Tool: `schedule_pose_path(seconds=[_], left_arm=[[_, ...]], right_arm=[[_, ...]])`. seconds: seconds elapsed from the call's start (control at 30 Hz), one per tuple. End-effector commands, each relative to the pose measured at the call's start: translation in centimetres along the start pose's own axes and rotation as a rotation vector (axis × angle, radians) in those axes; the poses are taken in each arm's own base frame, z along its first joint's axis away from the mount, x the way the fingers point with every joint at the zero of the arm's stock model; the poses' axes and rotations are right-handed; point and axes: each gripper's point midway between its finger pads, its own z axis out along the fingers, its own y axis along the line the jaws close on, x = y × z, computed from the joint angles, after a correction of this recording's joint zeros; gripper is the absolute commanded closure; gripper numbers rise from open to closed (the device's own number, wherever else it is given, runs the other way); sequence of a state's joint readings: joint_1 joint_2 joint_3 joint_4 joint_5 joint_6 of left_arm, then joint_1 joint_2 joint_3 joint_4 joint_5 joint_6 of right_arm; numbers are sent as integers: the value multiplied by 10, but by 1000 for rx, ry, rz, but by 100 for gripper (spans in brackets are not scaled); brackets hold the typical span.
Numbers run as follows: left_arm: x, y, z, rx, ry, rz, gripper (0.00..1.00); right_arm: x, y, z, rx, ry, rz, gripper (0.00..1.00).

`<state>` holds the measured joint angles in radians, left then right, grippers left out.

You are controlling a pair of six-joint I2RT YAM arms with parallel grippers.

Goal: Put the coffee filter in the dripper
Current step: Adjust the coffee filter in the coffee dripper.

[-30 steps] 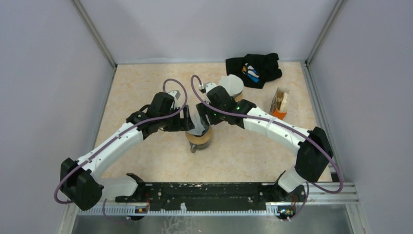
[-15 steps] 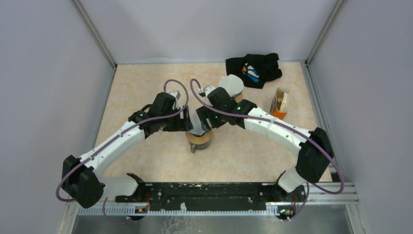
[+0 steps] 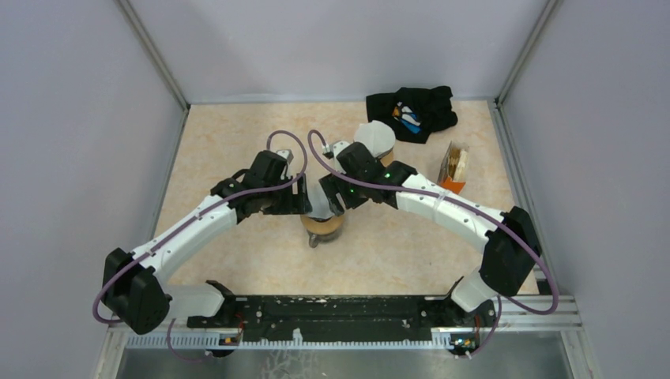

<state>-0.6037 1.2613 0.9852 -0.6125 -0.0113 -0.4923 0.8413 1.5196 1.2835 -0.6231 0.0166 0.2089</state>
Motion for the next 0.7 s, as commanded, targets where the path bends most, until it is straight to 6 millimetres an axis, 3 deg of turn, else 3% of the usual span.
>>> schedule_pose_path(seconds=[0.0, 0.23, 0.67], left_arm=[[-4, 6, -2, -29, 1, 8, 17], [-4, 2, -3, -13, 6, 4, 17], [-21, -15, -18, 63, -51, 4, 14]], right_arm=[[-14, -4, -15, 16, -58, -8, 26], [-17, 1, -16, -13, -68, -1, 26], [-45, 11, -28, -53, -168, 29, 22]])
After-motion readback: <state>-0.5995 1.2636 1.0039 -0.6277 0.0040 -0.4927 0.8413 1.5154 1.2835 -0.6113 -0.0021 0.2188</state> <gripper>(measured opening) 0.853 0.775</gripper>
